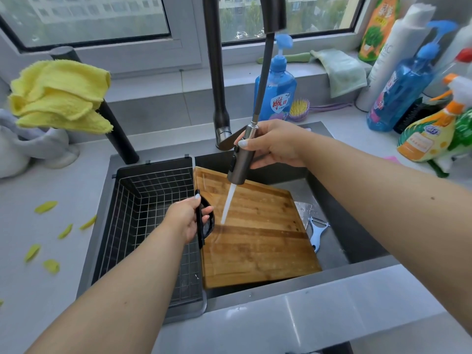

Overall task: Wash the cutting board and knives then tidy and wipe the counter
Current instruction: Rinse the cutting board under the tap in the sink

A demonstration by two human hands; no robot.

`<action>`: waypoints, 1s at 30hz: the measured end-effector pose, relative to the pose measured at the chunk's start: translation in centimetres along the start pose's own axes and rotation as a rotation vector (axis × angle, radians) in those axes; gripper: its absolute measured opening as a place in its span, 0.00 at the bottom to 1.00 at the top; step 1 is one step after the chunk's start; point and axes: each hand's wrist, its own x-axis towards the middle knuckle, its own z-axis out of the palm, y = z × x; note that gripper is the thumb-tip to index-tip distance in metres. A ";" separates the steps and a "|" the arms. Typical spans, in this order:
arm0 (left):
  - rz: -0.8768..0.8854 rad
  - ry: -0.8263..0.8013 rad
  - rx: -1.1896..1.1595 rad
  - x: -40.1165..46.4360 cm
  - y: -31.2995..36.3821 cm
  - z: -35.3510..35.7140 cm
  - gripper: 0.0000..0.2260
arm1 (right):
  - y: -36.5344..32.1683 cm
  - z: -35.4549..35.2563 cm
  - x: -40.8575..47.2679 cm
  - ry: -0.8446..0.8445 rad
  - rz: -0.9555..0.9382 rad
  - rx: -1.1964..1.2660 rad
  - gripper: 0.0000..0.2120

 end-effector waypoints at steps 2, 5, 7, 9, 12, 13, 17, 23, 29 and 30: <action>0.000 0.001 0.008 0.0 0.0 0.1 0.11 | 0.0 -0.1 0.0 -0.007 0.003 -0.012 0.14; -0.005 -0.005 0.011 0.0 0.1 0.1 0.11 | 0.0 -0.4 -0.1 -0.003 0.020 -0.042 0.15; -0.004 -0.003 0.015 0.0 0.1 0.0 0.11 | -0.1 -0.8 -0.3 0.009 0.037 -0.071 0.15; -0.001 0.003 0.020 0.1 0.1 0.0 0.12 | -0.2 -1.2 -0.5 0.021 0.052 -0.102 0.14; 0.001 0.005 0.024 0.0 0.1 0.0 0.12 | -0.3 -1.6 -0.7 0.042 0.060 -0.141 0.12; 0.001 0.005 0.026 0.0 0.0 0.0 0.13 | -0.2 -1.7 -0.7 0.053 0.059 -0.151 0.11; 0.002 0.006 0.033 0.0 0.0 -0.1 0.13 | -0.1 -1.6 -0.4 0.100 0.046 -0.164 0.14; 0.005 0.005 0.031 0.0 -0.1 0.0 0.13 | 0.2 -0.7 0.2 0.141 0.012 -0.160 0.16; 0.011 0.010 0.044 0.2 -0.2 0.0 0.12 | -0.4 -1.8 -0.6 0.110 0.037 -0.282 0.12; 0.013 0.011 0.044 0.2 -0.2 0.0 0.12 | -0.5 -2.2 -0.7 0.136 0.037 -0.325 0.12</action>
